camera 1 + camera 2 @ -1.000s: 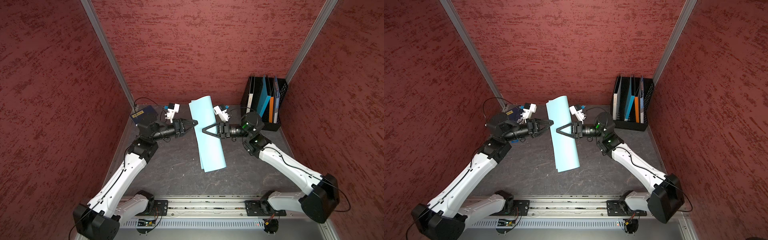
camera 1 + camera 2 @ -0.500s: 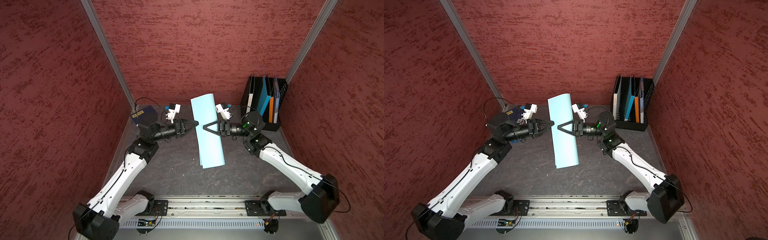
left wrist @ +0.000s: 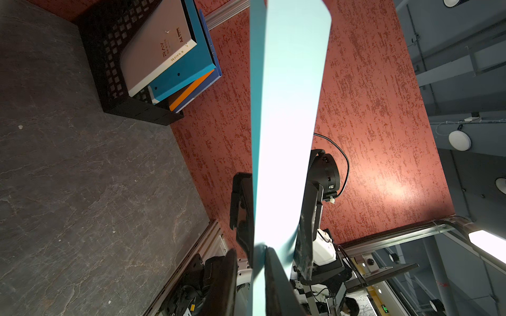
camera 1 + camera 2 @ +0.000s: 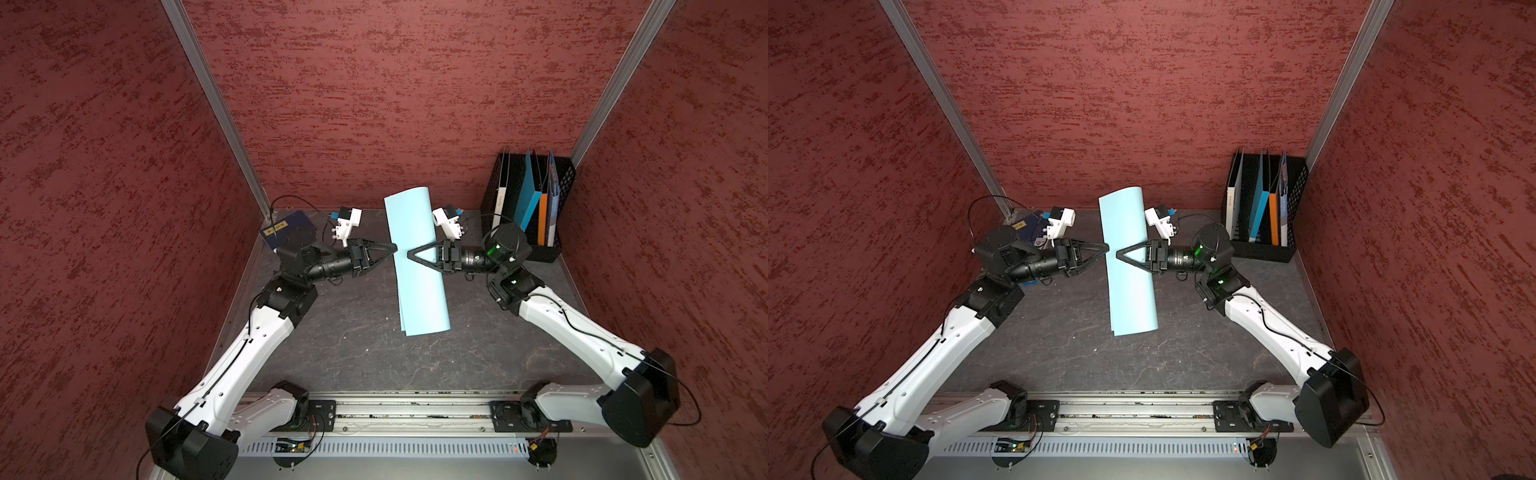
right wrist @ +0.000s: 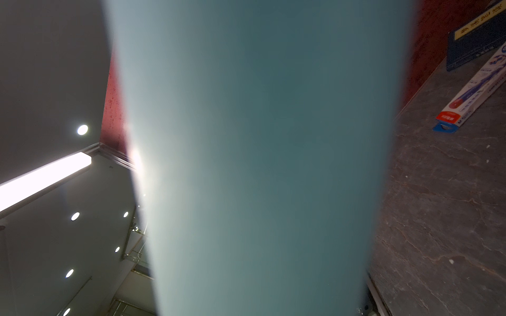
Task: Fold the rectangular paper in half along the long edge
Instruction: Fold the paper.
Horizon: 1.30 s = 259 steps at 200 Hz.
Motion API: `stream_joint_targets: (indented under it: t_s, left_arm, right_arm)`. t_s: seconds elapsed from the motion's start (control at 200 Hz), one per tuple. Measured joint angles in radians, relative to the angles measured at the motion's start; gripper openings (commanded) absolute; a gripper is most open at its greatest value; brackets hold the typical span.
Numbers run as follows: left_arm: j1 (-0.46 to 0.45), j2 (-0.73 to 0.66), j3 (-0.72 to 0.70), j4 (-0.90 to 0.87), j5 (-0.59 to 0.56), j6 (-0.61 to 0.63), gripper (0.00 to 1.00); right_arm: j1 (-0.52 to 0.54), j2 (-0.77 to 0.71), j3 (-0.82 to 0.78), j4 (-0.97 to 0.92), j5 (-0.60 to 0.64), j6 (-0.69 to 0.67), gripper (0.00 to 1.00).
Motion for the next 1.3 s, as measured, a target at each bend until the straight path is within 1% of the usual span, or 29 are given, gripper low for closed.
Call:
stream_joint_targets:
  t_s: [0.04,0.06,0.23,0.366,0.471,0.566,0.661,0.802,0.982,1.137,1.298]
  left_arm:
    - [0.000,0.000,0.000,0.000,0.000,0.008,0.42]
    - [0.000,0.000,0.000,-0.001,0.000,-0.002,0.45]
    - [0.002,-0.002,0.001,-0.027,-0.002,0.010,0.50]
    - [0.009,-0.023,0.000,-0.067,-0.005,0.016,0.49]
    - [0.006,-0.053,0.000,-0.084,-0.011,0.011,0.46]
    - [-0.009,-0.079,0.000,-0.097,-0.016,-0.003,0.43]
    - [-0.032,-0.099,0.001,-0.101,-0.015,-0.016,0.42]
    - [-0.066,-0.100,0.050,-0.126,0.005,-0.021,0.42]
    - [-0.075,-0.114,0.131,-0.171,0.021,0.000,0.42]
    - [-0.079,-0.126,0.134,-0.183,0.027,0.006,0.42]
    - [-0.092,-0.106,0.134,-0.198,0.026,0.008,0.42]
  right_arm:
    - [-0.001,-0.003,0.000,-0.002,0.000,-0.001,0.37]
    - [-0.001,-0.004,0.000,-0.003,0.000,-0.001,0.37]
    - [-0.016,-0.025,0.000,-0.011,0.001,-0.004,0.37]
    - [-0.024,-0.035,0.000,-0.019,0.008,-0.013,0.37]
    - [-0.029,-0.036,0.000,-0.019,0.020,-0.015,0.37]
    - [-0.036,-0.036,0.000,-0.012,0.030,-0.014,0.37]
    - [-0.047,-0.027,0.004,0.018,0.029,-0.002,0.37]
    - [-0.052,0.027,0.081,0.024,0.011,-0.003,0.37]
    - [-0.060,0.052,0.177,0.026,-0.006,-0.007,0.35]
    - [-0.066,0.053,0.195,0.048,-0.010,-0.003,0.36]
    - [-0.066,0.067,0.195,0.069,-0.011,0.006,0.36]
